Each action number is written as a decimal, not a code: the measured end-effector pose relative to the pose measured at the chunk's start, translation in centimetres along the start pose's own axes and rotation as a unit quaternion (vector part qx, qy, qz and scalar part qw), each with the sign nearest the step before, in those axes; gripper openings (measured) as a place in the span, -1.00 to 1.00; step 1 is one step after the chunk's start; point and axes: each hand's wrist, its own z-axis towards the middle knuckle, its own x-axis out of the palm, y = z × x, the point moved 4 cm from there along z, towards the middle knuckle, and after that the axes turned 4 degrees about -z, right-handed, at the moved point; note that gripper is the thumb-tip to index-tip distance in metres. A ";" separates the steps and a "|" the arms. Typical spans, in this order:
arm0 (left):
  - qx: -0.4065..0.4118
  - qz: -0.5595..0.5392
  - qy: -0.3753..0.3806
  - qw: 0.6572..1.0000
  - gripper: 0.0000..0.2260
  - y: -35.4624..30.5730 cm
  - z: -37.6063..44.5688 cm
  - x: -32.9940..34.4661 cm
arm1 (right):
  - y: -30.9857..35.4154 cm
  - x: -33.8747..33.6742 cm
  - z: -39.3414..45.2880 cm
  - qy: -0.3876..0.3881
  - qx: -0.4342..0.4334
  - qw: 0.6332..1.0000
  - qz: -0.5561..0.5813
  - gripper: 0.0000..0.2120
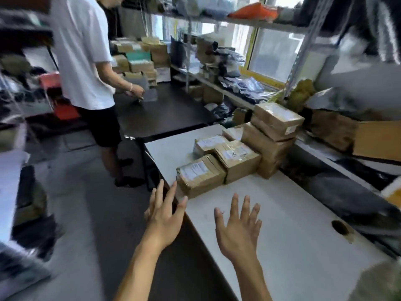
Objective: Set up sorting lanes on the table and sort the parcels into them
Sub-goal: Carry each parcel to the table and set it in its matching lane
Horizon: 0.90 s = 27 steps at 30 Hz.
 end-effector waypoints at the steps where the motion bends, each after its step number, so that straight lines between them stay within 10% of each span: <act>1: -0.008 -0.007 0.002 1.000 -0.49 0.9 1.2 -0.2 | 0.9 0.5 1.3 0.005 -0.001 1.000 -0.005 -0.30; 27: 0.080 0.106 0.137 0.982 -0.31 -2.5 44.4 4.0 | 12.7 1.4 37.8 -0.014 0.081 0.993 0.088 -0.29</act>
